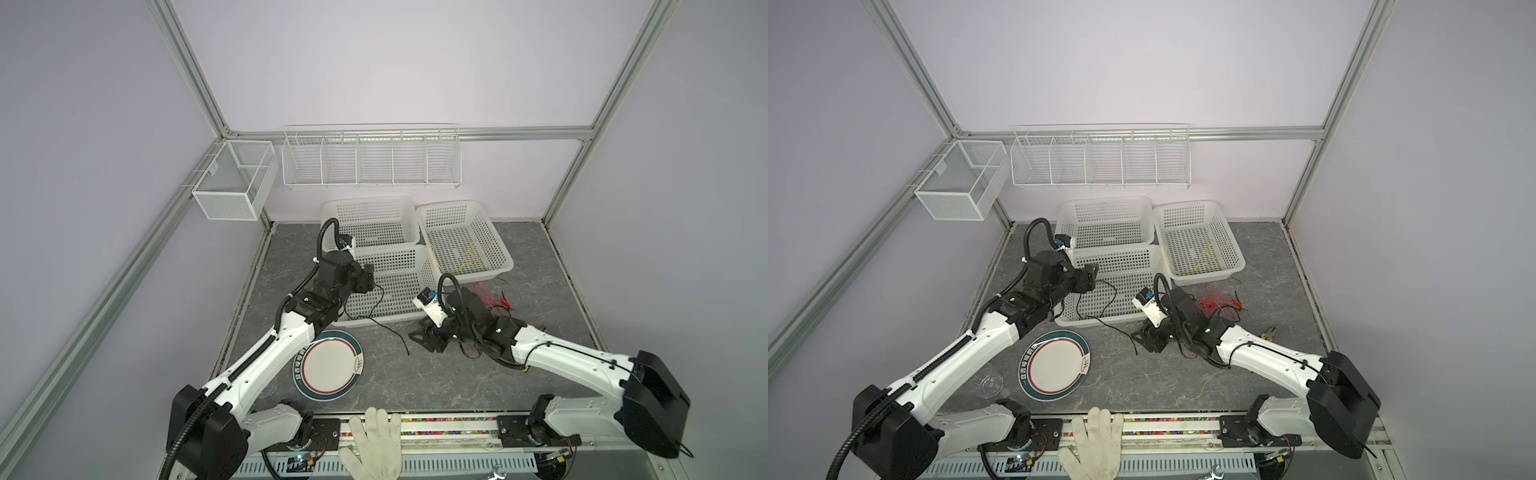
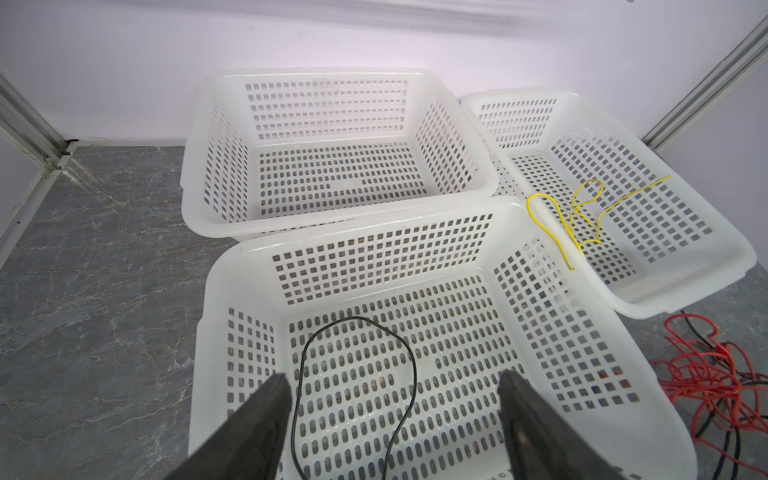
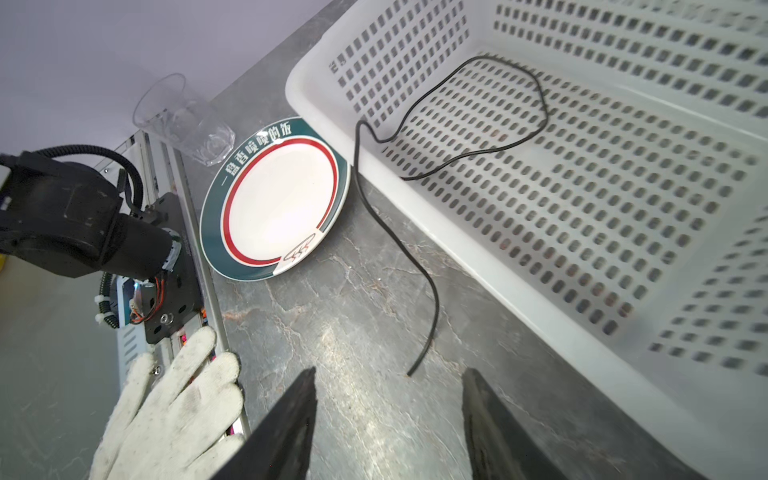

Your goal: Untangle the cables

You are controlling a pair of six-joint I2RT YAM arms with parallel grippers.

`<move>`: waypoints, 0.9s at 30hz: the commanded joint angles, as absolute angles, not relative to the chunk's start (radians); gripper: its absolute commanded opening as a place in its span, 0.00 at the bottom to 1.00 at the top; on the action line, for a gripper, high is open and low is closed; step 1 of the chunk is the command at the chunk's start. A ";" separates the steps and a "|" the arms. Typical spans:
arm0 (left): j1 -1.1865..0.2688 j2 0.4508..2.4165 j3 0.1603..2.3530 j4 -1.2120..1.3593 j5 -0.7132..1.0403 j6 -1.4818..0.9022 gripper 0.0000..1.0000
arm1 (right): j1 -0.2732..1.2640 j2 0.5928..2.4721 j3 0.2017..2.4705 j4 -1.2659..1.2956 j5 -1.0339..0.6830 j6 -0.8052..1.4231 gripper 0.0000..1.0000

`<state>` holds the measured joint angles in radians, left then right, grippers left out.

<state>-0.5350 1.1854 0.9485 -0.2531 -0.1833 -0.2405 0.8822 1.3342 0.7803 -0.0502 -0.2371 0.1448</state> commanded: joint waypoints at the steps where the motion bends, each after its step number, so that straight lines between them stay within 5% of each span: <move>1: -0.535 1.148 0.923 -0.250 -0.197 -0.267 0.79 | 0.929 1.409 0.822 0.041 -0.242 0.143 0.57; 27: -0.535 1.115 0.878 -0.242 -0.230 -0.239 0.79 | 1.019 1.776 0.799 0.427 0.052 0.186 0.51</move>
